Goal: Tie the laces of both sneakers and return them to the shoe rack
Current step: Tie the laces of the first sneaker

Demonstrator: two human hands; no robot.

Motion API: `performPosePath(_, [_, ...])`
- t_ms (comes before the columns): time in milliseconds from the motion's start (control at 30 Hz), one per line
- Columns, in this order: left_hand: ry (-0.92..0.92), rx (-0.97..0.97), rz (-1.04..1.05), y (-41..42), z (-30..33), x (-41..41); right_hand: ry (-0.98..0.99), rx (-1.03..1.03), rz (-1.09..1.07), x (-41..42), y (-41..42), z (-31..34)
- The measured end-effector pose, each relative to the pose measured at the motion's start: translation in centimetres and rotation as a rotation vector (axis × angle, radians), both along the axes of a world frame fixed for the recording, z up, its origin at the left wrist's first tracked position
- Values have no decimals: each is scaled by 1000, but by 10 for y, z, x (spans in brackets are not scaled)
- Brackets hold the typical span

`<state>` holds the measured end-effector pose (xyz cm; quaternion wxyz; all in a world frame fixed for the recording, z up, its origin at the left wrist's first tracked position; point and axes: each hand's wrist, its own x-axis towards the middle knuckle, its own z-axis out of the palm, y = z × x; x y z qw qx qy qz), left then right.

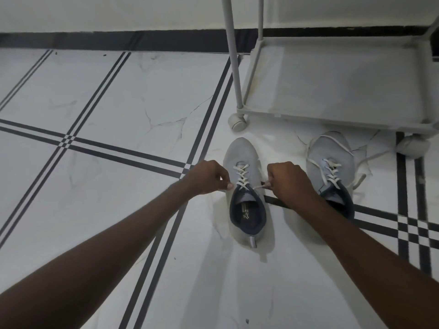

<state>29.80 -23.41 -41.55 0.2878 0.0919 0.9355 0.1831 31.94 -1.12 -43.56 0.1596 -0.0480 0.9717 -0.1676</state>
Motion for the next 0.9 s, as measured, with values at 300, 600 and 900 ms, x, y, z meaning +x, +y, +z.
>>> performPosePath(300, [-120,82,31,17,29,-20,-13,-32,84,5,-7,-5])
performPosePath(600, [-180,-396,-93,15,46,-31,-38,-152,-47,-4,6,1])
performPosePath(900, [9,104,136,7,-15,20,67,-231,-17,14,-18,-6])
